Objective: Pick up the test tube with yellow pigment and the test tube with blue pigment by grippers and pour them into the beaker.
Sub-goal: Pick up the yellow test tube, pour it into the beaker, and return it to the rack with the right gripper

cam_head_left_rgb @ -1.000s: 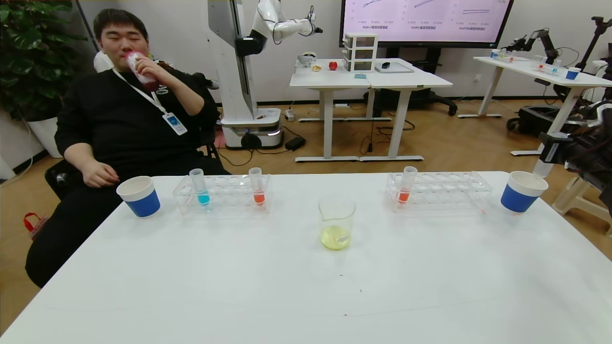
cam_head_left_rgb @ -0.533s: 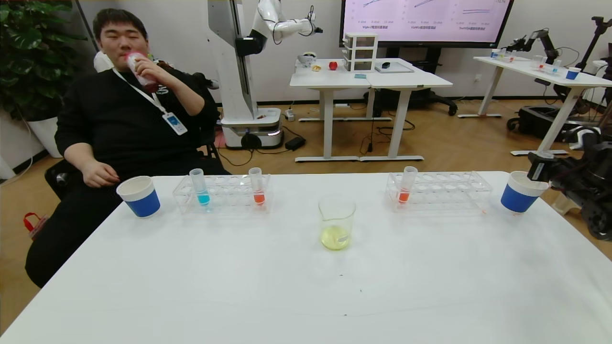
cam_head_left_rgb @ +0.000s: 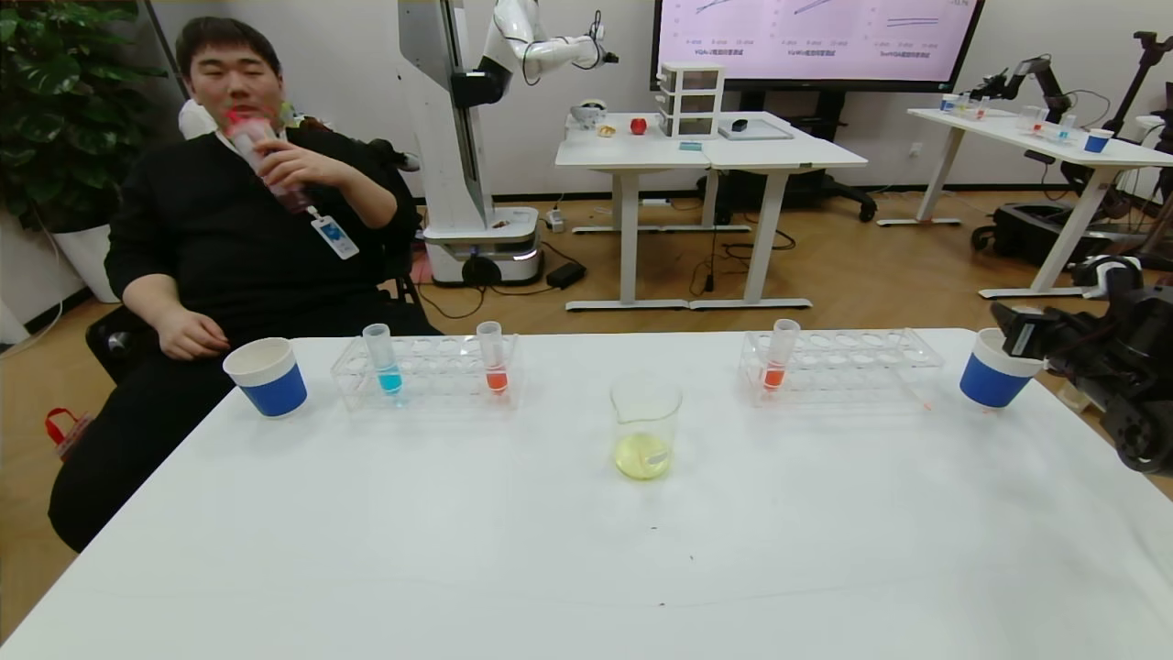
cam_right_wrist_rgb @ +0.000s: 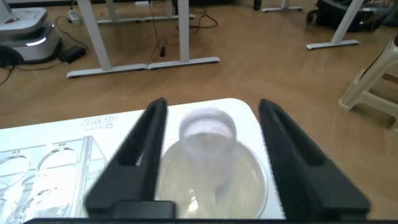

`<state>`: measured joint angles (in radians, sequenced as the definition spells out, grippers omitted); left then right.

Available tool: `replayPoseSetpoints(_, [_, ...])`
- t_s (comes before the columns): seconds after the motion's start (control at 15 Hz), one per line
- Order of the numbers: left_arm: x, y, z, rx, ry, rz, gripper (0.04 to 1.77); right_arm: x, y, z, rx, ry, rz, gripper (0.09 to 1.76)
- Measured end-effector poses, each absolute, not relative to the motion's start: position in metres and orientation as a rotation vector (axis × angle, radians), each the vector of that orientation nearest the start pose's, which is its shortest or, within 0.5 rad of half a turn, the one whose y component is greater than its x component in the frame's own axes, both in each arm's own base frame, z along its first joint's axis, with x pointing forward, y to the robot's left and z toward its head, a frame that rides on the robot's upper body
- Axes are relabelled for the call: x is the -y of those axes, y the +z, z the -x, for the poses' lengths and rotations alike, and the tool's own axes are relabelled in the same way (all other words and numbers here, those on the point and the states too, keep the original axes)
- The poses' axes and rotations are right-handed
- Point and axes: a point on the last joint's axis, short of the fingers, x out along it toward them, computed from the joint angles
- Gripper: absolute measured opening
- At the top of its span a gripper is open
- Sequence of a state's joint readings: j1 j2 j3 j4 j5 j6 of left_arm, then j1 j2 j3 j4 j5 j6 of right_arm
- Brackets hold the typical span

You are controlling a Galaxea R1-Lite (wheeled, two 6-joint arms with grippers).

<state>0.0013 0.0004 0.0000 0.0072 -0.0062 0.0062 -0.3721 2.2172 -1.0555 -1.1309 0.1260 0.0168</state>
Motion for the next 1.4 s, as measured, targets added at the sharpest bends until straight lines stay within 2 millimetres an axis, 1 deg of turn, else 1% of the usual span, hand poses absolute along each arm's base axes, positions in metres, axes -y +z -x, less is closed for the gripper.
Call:
replayPoseSetpoints(0.07, [0.0, 0.075, 0.023, -0.007, -0.005, -0.006, 1.75, 0.15, 0.106, -0.394, -0.027, -0.244, -0.024, 1.46])
replayPoseSetpoints(0.13, [0.0, 0.075, 0.023, -0.008, -0.005, -0.006, 1.75, 0.15, 0.106, -0.393, -0.026, -0.243, -0.024, 1.69])
replayPoseSetpoints(0.2, [0.0, 0.075, 0.023, -0.007, -0.004, -0.006, 1.75, 0.149, 0.107, -0.393, -0.017, -0.241, -0.021, 1.74])
replayPoseSetpoints(0.33, [0.0, 0.075, 0.023, -0.007, -0.004, -0.006, 1.75, 0.145, 0.11, -0.394, 0.003, -0.229, -0.018, 1.74])
replayPoseSetpoints(0.4, [0.0, 0.075, 0.023, -0.007, -0.005, -0.006, 1.75, 0.139, 0.112, -0.396, 0.008, -0.216, -0.019, 1.74])
replayPoseSetpoints(0.53, [0.0, 0.075, 0.023, -0.007, -0.005, -0.006, 1.75, 0.117, 0.122, -0.401, 0.032, -0.166, -0.017, 1.74])
replayPoseSetpoints(0.67, [0.0, 0.075, 0.023, -0.007, -0.004, -0.006, 1.75, 0.087, 0.135, -0.405, 0.06, -0.107, -0.014, 1.74])
replayPoseSetpoints(0.87, [0.0, 0.075, 0.023, -0.007, -0.004, -0.006, 1.75, 0.024, 0.154, -0.406, 0.074, -0.041, -0.02, 1.74])
replayPoseSetpoints(0.93, [0.0, 0.075, 0.023, -0.008, -0.005, -0.006, 1.75, 0.002, 0.16, -0.404, 0.075, -0.005, -0.022, 1.74])
replayPoseSetpoints(1.0, [0.0, 0.075, 0.023, -0.007, -0.005, -0.006, 1.75, -0.016, 0.167, -0.402, 0.083, 0.029, -0.021, 1.74])
replayPoseSetpoints(1.13, [0.0, 0.075, 0.023, -0.007, -0.004, -0.006, 1.75, -0.045, 0.181, -0.394, 0.086, 0.08, -0.022, 1.74])
replayPoseSetpoints(1.27, [0.0, 0.075, 0.023, -0.008, -0.004, -0.006, 1.75, -0.061, 0.2, -0.383, 0.112, 0.113, -0.026, 1.74])
replayPoseSetpoints(1.4, [0.0, 0.075, 0.023, -0.007, -0.004, -0.006, 1.75, -0.065, 0.218, -0.37, 0.112, 0.128, -0.016, 1.74])
